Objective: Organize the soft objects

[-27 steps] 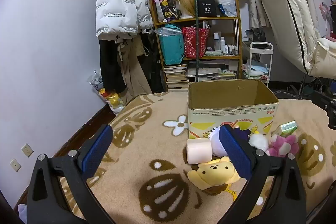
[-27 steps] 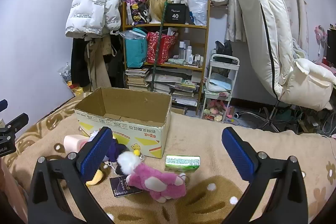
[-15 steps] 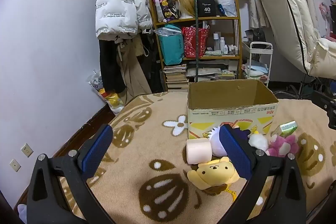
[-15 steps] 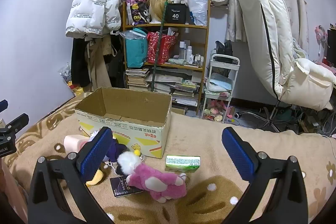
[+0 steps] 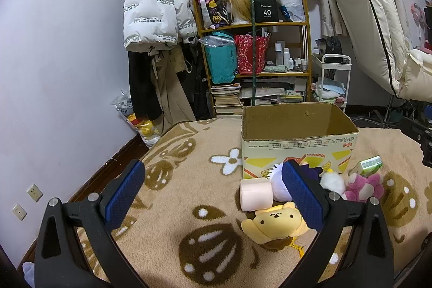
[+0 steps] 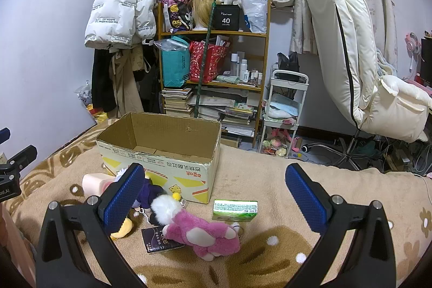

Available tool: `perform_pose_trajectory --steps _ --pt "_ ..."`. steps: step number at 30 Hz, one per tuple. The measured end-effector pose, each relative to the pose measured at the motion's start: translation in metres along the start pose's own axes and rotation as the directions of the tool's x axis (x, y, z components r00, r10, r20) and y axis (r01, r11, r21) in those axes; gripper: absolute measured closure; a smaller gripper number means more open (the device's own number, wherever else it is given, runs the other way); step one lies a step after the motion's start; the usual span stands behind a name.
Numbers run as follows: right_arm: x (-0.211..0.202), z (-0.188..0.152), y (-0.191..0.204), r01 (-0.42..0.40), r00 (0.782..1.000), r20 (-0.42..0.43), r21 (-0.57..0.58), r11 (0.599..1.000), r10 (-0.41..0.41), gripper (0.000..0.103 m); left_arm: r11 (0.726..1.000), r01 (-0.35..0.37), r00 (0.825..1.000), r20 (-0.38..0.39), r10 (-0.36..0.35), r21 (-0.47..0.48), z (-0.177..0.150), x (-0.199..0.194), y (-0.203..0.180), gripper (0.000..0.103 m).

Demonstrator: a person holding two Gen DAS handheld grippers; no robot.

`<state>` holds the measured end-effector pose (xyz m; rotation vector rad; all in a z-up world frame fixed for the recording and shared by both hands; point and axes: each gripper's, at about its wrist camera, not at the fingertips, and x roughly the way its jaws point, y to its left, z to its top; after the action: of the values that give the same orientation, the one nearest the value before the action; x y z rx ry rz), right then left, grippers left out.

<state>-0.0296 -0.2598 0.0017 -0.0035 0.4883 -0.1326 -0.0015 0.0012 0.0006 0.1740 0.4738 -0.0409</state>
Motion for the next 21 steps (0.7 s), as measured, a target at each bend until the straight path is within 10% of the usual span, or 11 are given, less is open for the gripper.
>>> perform_pose_trajectory --steps 21 --pt "-0.0019 0.0025 -0.0008 0.000 1.000 0.004 0.002 1.000 0.000 0.000 1.000 -0.002 1.000 0.007 0.002 -0.006 0.0020 -0.0008 0.0061 0.003"
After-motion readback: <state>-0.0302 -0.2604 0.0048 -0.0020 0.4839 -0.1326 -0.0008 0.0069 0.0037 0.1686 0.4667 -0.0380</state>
